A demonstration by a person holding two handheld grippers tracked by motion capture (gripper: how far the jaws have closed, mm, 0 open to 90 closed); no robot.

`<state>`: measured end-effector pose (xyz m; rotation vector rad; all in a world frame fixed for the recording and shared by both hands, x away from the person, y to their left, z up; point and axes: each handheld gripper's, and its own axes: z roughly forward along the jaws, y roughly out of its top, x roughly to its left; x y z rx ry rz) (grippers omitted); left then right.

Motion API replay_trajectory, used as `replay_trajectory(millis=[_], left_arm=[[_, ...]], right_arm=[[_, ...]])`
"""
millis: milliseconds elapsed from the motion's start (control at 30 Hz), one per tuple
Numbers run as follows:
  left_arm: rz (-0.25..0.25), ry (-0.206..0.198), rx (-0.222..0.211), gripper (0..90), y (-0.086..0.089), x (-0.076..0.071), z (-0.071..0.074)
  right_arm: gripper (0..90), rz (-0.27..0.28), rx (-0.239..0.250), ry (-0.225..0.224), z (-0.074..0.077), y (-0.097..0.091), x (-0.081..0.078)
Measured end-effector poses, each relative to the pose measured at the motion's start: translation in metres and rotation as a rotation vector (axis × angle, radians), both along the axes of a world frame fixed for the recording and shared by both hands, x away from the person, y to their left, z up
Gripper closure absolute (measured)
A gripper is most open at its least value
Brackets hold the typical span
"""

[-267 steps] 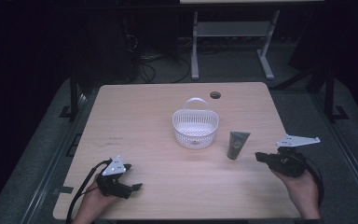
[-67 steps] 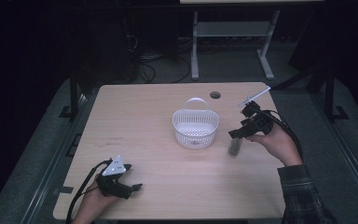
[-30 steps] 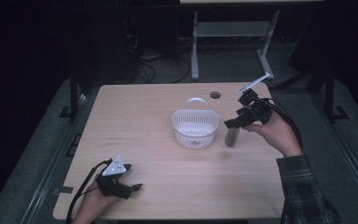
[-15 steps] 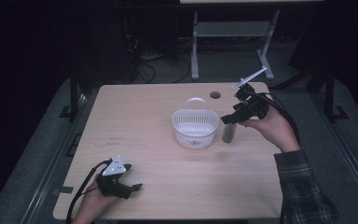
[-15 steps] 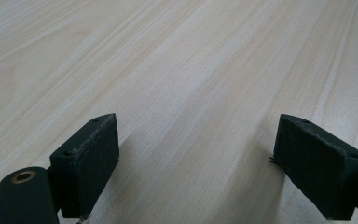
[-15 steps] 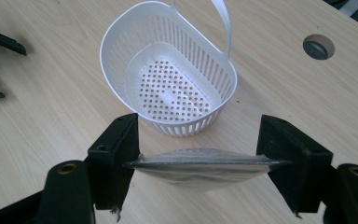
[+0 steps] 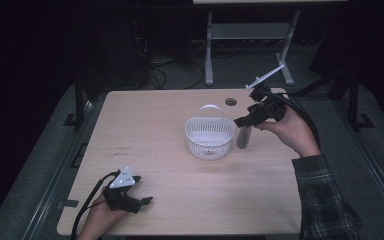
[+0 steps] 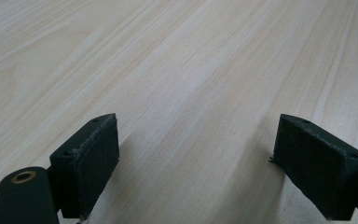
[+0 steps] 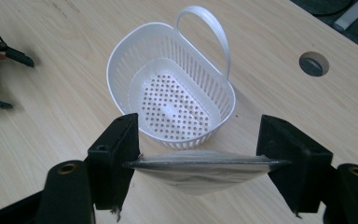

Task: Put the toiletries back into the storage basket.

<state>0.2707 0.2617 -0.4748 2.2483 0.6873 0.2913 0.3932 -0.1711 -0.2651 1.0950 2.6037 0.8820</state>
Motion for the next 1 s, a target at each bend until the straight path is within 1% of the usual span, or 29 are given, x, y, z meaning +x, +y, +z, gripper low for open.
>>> replay_trajectory(millis=[233, 367, 700, 800, 1000], left_arm=[[0.000, 0.000, 0.000, 13.1, 0.000, 0.000, 0.000], [0.001, 0.000, -0.004, 13.1, 0.000, 0.000, 0.000], [-0.003, -0.001, 0.000, 13.1, 0.000, 0.000, 0.000], [-0.002, 0.001, -0.001, 13.1, 0.000, 0.000, 0.000], [-0.003, 0.002, -0.001, 13.1, 0.000, 0.000, 0.000]], right_arm=[[29.8, 0.004, 0.004, -0.005, 0.006, 0.003, 0.002], [29.8, 0.007, 0.004, -0.016, 0.012, 0.005, 0.004], [29.8, 0.012, 0.010, -0.022, 0.019, 0.009, 0.008], [29.8, 0.014, 0.016, -0.028, 0.024, 0.012, 0.009], [29.8, 0.024, 0.013, -0.034, 0.027, 0.018, 0.010]])
